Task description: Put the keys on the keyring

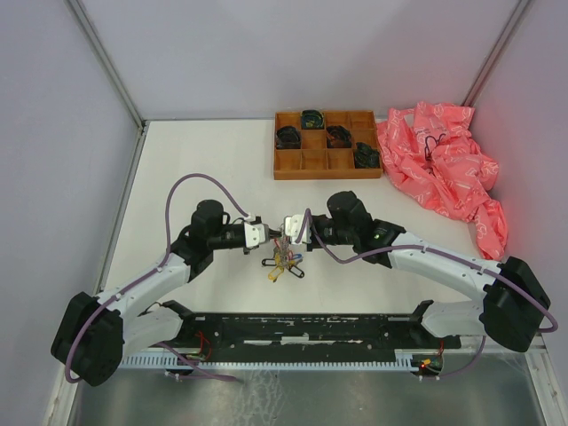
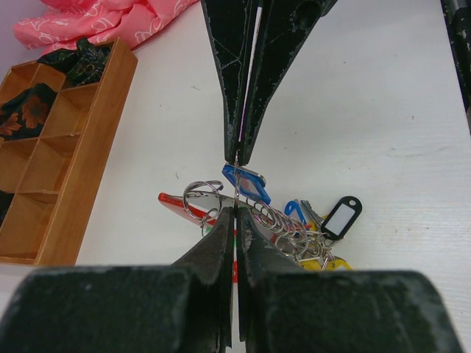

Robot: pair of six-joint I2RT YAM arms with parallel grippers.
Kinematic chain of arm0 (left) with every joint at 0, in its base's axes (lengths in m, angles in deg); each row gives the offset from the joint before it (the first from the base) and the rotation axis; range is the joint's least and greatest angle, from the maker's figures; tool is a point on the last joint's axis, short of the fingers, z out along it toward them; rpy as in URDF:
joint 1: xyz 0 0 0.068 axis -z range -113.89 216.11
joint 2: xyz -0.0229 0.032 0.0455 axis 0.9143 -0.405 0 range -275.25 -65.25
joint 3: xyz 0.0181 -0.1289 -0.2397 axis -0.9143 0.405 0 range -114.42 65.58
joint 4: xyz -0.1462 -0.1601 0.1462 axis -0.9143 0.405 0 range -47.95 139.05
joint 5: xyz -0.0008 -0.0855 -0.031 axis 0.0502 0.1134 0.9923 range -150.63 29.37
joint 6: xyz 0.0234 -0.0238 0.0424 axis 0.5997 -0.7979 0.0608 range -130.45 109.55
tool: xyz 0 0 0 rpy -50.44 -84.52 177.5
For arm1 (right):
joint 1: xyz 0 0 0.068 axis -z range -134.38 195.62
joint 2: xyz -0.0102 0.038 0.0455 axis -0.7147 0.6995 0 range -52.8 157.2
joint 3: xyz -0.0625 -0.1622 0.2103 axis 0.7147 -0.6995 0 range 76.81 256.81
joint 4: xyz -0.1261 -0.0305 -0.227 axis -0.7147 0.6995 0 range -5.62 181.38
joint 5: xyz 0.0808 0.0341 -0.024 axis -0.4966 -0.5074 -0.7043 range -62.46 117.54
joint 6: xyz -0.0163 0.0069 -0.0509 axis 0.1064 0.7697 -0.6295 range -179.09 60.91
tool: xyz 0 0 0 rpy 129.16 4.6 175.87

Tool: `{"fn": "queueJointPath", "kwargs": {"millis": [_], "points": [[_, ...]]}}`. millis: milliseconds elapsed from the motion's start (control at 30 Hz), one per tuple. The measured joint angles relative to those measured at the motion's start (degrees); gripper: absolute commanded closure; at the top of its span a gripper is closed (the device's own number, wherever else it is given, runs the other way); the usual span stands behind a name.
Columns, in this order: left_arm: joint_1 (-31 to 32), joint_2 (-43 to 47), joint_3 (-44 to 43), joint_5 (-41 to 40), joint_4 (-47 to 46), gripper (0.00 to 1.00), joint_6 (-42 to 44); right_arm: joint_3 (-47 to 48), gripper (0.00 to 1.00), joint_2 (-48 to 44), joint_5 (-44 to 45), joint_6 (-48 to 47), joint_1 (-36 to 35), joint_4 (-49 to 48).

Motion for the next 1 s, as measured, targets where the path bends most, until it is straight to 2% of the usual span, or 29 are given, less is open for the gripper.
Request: {"fn": "queueJointPath", "kwargs": {"millis": [1000], "points": [[0.00, 0.02, 0.00, -0.04, 0.02, 0.97, 0.00, 0.00, 0.99, -0.02, 0.13, 0.98, -0.15, 0.00]]}}
